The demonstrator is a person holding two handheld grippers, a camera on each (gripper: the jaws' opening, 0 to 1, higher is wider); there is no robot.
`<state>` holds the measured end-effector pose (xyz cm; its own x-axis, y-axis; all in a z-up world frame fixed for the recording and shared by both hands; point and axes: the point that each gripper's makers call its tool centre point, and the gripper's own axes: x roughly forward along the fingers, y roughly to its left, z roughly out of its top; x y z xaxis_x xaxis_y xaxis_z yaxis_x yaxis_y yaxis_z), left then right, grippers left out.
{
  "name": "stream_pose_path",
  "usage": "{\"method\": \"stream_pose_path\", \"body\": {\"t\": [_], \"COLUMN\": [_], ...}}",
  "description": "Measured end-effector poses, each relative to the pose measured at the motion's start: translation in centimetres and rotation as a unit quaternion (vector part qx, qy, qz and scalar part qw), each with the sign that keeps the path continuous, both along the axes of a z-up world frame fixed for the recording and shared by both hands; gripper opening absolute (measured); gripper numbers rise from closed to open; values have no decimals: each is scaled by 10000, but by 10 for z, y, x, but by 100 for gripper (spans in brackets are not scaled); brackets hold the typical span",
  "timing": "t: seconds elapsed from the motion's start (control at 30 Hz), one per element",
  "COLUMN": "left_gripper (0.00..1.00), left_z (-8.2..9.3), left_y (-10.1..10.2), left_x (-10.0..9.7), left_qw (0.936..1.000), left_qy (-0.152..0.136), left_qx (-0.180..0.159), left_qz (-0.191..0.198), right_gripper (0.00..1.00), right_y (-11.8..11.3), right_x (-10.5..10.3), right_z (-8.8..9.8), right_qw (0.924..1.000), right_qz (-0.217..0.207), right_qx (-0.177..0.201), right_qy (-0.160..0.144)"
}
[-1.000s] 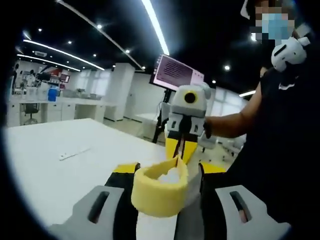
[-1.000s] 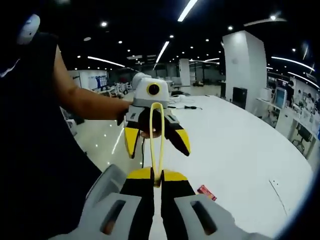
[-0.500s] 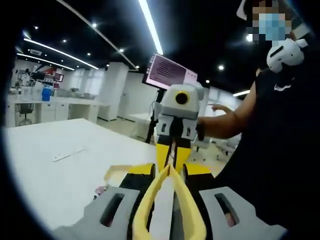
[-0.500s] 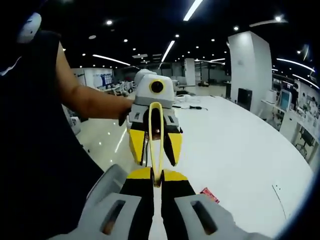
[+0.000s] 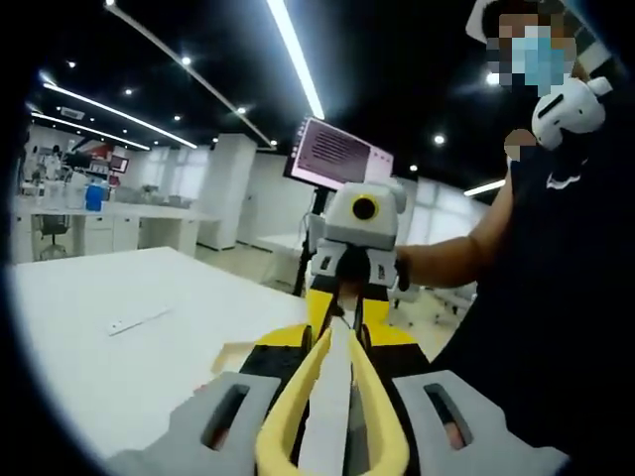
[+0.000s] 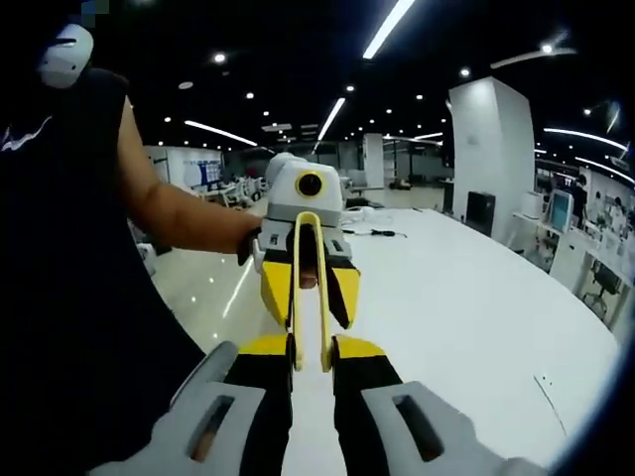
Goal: Place the target food into the container with the food tongs after gripping and lifting it, then release it inside without dropping or visibly crushing the food.
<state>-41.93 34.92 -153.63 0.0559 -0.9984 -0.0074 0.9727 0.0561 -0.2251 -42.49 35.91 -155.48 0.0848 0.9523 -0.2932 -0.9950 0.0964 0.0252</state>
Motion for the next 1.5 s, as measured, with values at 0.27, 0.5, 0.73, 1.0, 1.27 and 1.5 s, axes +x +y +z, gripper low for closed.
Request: {"method": "stream_pose_path", "body": {"t": [0.27, 0.5, 0.73, 1.0, 1.27, 1.5], "left_gripper": [18, 16, 16, 15, 15, 14], "left_z": [2, -1, 7, 10, 13, 6], "left_y": [1, -5, -8, -9, -11, -15], "left_x": [4, -3, 0, -2, -6, -12], "left_qw": [9999, 9999, 9997, 9996, 9993, 9971], "left_qy": [30, -62, 6, -76, -247, -621], "left_qx": [-124, -73, -226, -218, -177, 194], "left_qz": [-31, -120, -118, -138, -237, -391], "right_gripper": [12, 4, 3, 3, 4, 3], "right_y": [-4, -7, -6, -6, -9, -14], "right_x": [3, 0, 2, -1, -5, -7], "right_z": [1, -1, 3, 5, 10, 10], "right_qw": [9997, 9999, 9998, 9997, 9997, 9996], "right_qz": [-201, -113, -209, -209, -256, -243], "right_qx": [148, -2, 37, -77, -13, -73], "right_qy": [-69, -46, -26, -84, -6, 153]}}
